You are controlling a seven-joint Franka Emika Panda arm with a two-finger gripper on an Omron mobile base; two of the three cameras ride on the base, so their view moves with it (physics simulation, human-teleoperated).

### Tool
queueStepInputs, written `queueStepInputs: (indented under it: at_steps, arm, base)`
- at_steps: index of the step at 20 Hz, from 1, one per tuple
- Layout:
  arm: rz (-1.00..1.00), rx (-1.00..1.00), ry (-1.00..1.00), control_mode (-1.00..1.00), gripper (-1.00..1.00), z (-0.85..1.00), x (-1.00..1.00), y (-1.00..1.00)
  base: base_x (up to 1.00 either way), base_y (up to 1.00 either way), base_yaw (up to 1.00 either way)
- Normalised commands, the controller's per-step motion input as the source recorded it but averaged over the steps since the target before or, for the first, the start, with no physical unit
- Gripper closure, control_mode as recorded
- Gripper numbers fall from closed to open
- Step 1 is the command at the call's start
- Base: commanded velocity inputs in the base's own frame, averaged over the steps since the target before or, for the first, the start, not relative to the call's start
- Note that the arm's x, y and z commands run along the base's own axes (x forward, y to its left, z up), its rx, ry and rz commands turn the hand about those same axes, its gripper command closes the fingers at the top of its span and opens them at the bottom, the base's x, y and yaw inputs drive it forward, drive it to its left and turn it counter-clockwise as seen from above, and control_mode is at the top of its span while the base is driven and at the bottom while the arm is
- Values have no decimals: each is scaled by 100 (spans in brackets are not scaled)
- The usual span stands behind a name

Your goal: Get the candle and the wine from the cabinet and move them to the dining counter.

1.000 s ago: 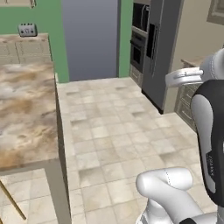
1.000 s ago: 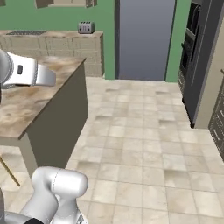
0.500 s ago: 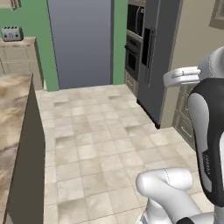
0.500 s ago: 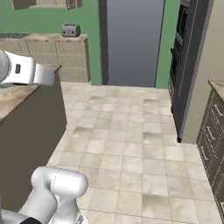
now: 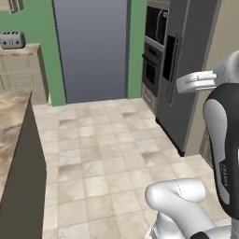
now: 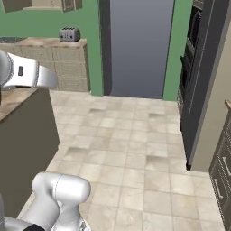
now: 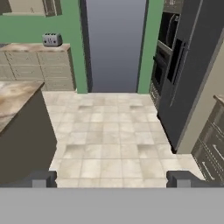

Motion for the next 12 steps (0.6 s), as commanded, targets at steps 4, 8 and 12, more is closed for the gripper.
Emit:
queueStepInputs:
  at_steps: [4,8,12]
  arm:
    - [0,0,0,100,-100,0,0,0]
    - [0,0,0,100,-100,0,0,0]
    - [0,0,0,100,-100,0,0,0]
  base:
    - [100,-6,12]
    - [100,-14,12]
    - [100,-12,15]
